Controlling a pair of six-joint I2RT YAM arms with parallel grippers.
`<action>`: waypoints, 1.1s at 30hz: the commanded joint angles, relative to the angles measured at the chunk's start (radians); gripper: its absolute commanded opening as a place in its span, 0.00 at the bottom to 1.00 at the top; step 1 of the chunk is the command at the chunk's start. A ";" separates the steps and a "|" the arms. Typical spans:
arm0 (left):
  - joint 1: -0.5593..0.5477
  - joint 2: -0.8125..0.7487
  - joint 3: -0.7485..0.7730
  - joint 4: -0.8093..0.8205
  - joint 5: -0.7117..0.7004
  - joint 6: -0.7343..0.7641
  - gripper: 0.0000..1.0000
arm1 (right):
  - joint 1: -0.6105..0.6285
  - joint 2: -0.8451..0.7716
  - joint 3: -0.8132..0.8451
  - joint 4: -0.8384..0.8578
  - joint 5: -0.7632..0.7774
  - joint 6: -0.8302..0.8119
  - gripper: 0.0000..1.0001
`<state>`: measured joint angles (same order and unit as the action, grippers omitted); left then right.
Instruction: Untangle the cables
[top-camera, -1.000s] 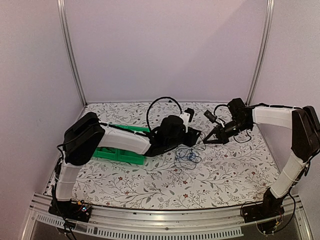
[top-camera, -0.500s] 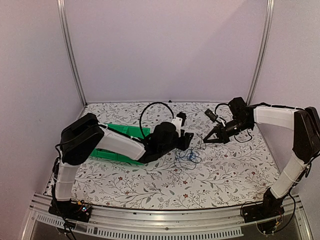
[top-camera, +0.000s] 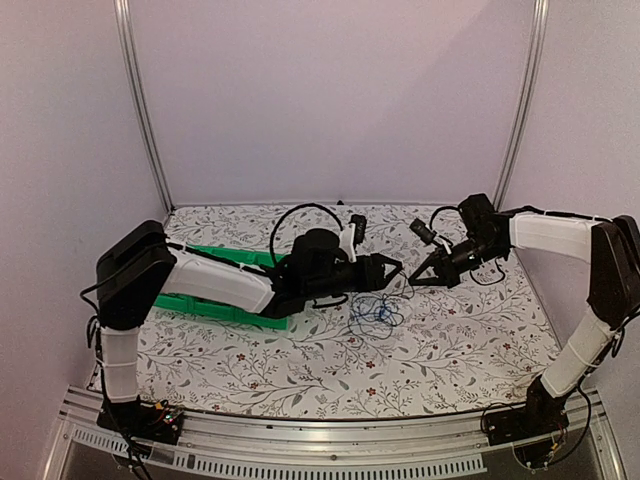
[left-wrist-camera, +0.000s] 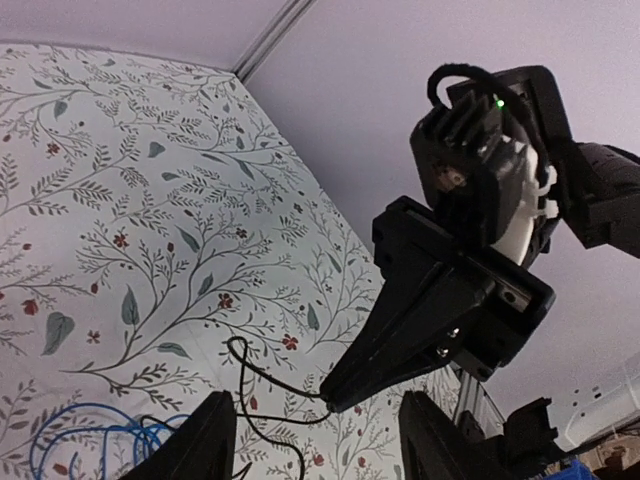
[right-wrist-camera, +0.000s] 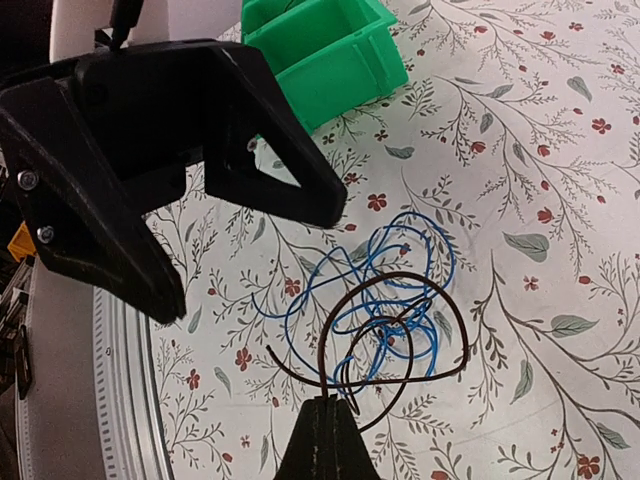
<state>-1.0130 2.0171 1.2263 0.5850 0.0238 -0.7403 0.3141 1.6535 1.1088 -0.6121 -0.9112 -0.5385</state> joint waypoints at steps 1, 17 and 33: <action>0.010 0.116 0.098 0.026 0.191 -0.252 0.58 | 0.000 -0.060 -0.018 0.029 0.026 0.001 0.00; 0.044 0.264 0.248 0.173 0.277 -0.395 0.29 | 0.018 -0.058 -0.022 0.028 0.049 -0.014 0.00; 0.061 0.067 0.080 0.199 0.139 -0.258 0.00 | 0.018 -0.054 -0.025 0.068 0.068 0.020 0.31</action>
<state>-0.9661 2.2150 1.3411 0.7578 0.2157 -1.0832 0.3283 1.6073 1.0920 -0.5610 -0.8196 -0.5285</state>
